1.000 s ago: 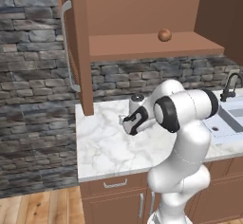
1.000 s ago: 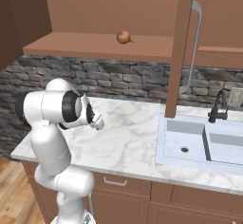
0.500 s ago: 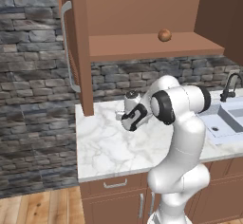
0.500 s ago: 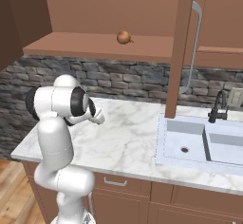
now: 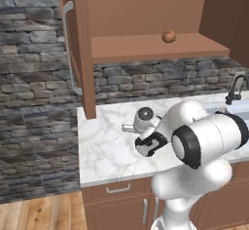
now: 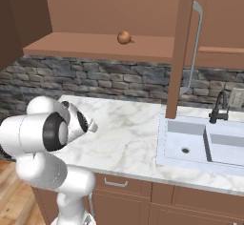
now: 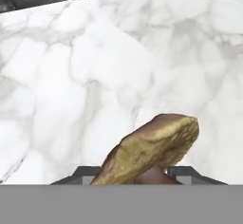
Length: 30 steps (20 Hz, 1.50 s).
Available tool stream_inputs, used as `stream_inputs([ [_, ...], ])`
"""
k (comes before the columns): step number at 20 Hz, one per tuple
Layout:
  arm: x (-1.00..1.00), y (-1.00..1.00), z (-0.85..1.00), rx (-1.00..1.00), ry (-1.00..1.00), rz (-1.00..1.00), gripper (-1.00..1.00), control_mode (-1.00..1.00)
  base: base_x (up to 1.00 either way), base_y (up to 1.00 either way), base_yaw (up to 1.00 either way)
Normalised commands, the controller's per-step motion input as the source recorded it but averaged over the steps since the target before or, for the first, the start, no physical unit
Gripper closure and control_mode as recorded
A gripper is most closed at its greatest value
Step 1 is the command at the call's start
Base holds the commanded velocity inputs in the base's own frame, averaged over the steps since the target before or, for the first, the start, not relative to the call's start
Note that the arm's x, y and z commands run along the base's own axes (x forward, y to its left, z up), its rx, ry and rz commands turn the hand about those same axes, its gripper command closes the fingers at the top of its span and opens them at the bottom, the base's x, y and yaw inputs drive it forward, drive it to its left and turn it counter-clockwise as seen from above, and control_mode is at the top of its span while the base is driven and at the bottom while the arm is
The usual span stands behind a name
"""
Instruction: Pick the mushroom, onion from the counter and place them in the cabinet. Then close the cabinet.
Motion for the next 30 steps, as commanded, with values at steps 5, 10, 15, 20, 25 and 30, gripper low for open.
stream_inputs([
  [5,-1.0,-0.15,1.0,0.0,-0.1,0.11,1.0,-1.0,0.0,0.0,0.0],
  [10,-0.89,-0.34,1.0,0.0,-0.02,0.13,1.0,-1.0,0.0,0.0,0.0],
  [15,-0.78,-0.27,1.0,0.0,0.0,0.13,1.0,-1.0,0.0,0.0,0.0],
  [20,-0.39,-0.1,1.0,-0.02,-0.1,0.09,1.0,-1.0,0.0,0.0,0.0],
  [25,-0.03,-0.04,1.0,-0.08,-0.19,0.03,1.0,-1.0,0.0,0.0,0.0],
  [30,-0.02,-0.05,1.0,-0.07,-0.13,0.0,1.0,-1.0,0.0,0.0,0.0],
])
